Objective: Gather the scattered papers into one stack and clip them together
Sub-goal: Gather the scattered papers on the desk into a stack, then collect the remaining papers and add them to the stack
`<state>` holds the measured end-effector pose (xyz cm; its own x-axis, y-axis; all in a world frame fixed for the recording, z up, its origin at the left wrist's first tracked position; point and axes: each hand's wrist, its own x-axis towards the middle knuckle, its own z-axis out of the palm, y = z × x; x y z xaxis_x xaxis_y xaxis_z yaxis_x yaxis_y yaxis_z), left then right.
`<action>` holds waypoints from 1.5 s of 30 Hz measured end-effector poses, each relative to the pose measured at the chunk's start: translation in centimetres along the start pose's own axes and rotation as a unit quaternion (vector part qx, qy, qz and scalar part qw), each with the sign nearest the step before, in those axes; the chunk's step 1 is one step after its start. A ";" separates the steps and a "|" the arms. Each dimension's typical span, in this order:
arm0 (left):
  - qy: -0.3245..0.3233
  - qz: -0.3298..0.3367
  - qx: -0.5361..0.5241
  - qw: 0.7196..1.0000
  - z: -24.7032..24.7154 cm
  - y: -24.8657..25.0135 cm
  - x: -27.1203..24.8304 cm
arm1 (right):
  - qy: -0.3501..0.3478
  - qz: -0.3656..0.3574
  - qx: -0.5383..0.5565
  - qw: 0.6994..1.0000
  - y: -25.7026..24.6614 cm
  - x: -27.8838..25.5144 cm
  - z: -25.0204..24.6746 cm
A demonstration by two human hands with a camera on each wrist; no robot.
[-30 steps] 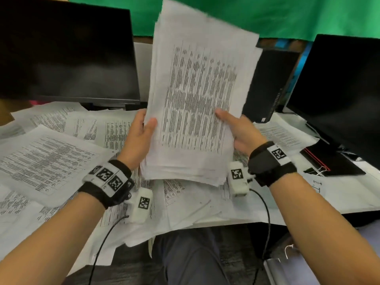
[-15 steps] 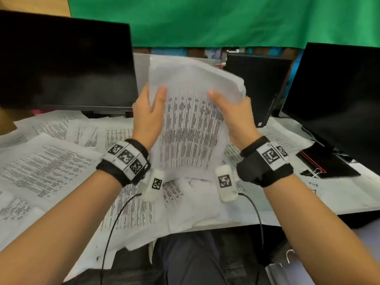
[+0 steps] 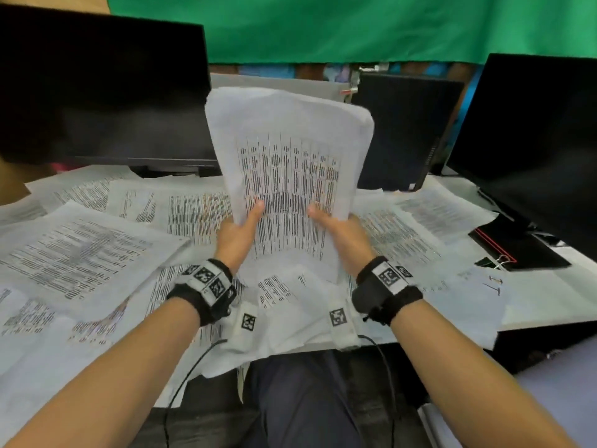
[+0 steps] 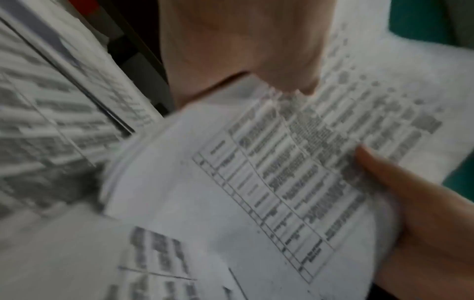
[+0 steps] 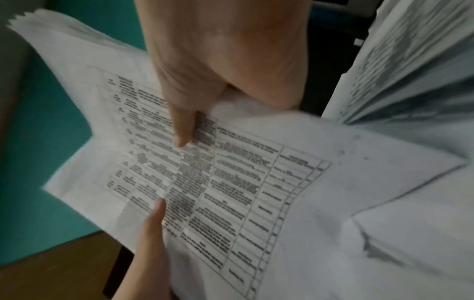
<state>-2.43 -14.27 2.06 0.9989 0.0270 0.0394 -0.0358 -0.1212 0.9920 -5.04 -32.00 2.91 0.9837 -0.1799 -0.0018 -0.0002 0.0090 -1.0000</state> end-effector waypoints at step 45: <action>0.412 -0.294 -0.004 0.863 -25.6 -9.1 1.9 | -0.152 0.149 -0.041 0.976 2.0 4.8 15.2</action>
<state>-0.99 12.31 -3.78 0.4838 0.7771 -0.4025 0.4658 0.1608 0.8702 2.43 -17.94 1.03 0.9453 0.1194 -0.3035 -0.2975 -0.0651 -0.9525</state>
